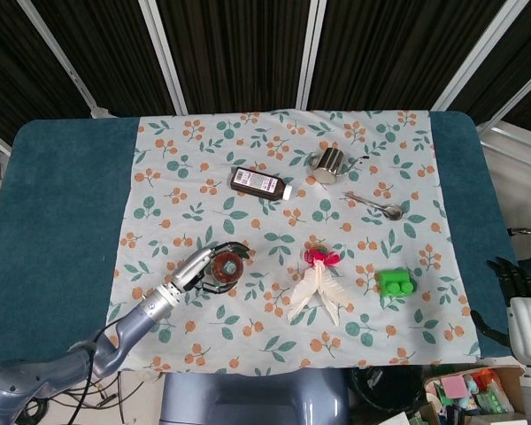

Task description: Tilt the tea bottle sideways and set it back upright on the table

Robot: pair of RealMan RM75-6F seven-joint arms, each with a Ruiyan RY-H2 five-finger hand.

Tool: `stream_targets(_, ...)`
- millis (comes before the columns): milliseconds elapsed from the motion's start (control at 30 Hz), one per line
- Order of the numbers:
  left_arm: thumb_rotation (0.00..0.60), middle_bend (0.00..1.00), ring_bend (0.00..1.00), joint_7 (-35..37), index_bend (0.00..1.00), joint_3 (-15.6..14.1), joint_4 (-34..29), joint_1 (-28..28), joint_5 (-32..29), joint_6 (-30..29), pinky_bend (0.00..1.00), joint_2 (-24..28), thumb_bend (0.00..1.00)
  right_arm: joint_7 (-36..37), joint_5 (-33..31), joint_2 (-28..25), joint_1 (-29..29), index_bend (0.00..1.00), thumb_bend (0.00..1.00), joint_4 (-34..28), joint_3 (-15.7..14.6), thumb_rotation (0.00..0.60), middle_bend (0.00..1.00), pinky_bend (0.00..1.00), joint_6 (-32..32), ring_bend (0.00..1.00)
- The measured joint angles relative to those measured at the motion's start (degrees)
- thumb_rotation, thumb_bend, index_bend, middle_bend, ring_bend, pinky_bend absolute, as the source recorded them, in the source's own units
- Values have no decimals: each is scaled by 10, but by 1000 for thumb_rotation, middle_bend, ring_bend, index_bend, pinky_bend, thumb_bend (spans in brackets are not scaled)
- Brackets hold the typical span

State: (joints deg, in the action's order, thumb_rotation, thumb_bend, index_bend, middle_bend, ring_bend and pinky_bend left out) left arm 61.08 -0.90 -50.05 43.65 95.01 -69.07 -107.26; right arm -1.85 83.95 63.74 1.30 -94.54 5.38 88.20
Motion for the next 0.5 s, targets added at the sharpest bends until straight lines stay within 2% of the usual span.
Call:
stream_targets(267, 600, 310, 275, -214, 261, 26, -41, 8, 13, -37, 331, 26, 544, -1, 1, 1, -1, 150, 167, -1, -1, 600, 102, 186, 1, 128)
stream_targets(500, 600, 306, 275, -483, 256, 54, -41, 16, 35, -84, 331, 41, 544, -3, 0, 1, 0, 150, 167, -2, -1, 600, 102, 186, -1, 128)
